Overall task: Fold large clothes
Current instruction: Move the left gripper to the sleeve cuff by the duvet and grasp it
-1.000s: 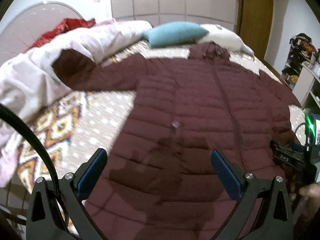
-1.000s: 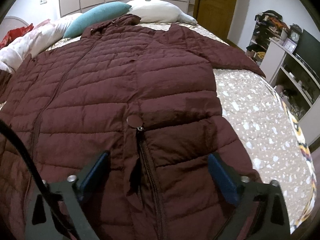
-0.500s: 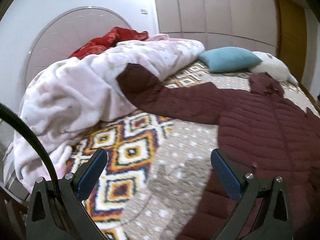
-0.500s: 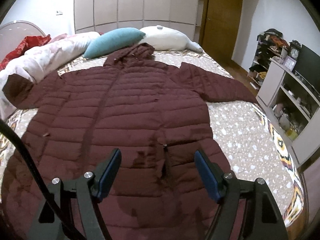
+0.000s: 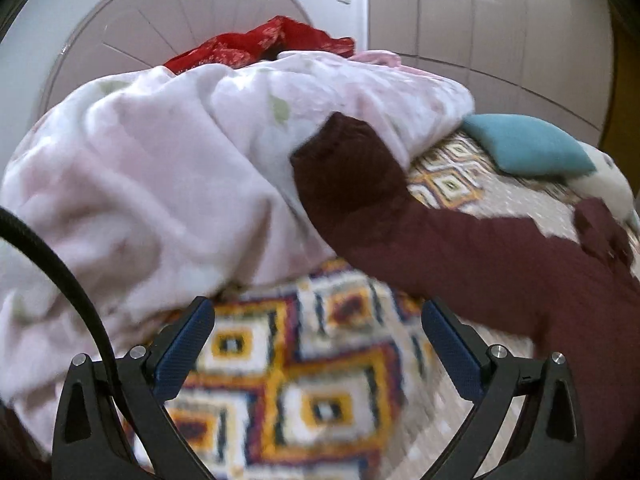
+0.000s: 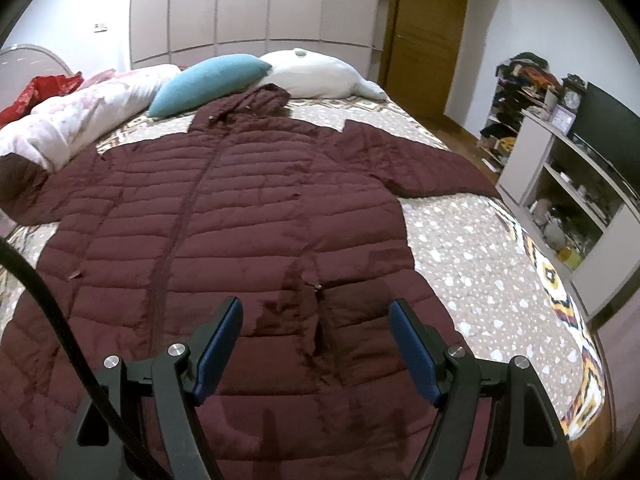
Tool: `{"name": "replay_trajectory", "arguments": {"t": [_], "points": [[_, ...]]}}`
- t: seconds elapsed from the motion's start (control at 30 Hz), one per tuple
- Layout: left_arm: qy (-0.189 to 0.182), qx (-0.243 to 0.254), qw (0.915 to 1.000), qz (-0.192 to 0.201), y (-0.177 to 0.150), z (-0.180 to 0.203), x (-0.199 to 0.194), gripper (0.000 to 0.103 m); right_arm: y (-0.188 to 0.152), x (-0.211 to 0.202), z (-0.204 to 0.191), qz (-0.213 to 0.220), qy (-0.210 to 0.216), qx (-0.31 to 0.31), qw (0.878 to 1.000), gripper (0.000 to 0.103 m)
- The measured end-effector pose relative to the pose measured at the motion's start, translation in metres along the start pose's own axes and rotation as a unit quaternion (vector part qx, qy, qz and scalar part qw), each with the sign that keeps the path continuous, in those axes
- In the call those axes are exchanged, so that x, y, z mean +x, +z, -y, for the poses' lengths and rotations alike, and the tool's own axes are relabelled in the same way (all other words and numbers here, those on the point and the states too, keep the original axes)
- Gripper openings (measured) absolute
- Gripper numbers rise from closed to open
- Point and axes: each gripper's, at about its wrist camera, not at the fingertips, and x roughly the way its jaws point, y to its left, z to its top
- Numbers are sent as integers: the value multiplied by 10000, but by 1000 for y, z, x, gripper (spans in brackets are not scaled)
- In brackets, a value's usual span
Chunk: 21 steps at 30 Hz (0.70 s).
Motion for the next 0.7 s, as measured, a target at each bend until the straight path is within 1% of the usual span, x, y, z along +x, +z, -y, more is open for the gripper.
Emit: {"name": "replay_trajectory", "arguments": {"t": [0.07, 0.17, 0.27, 0.4, 0.53, 0.6, 0.63, 0.67, 0.7], "points": [[82, -29, 10000, -25, 15, -6, 24, 103, 0, 5, -1, -27, -54, -11, 10000, 79], [85, -63, 9999, -67, 33, -9, 56, 103, -3, 14, -5, -113, -91, -41, 9999, 79], [-24, -188, 9998, -97, 46, -10, 86, 103, -6, 20, -9, -163, -110, -77, 9998, 79], [138, -306, 9993, -134, 61, -11, 122, 103, -9, 26, -12, -205, -203, -131, 9995, 79], [315, -568, 9979, -82, 75, -16, 148, 103, -10, 32, -9, -270, -301, -123, 9991, 79], [357, -626, 9974, -85, 78, -16, 153, 103, -11, 36, -7, -306, -342, -117, 9989, 79], [380, -634, 9972, -78, 79, -15, 154, 98, -12, 39, -6, -340, -378, -108, 9986, 79], [450, -618, 9970, -76, 79, -14, 154, 83, -12, 41, -5, -362, -403, -99, 9985, 79], [701, -556, 9959, -106, 77, -13, 153, 71, -12, 43, -4, -380, -424, -93, 9983, 79]]}}
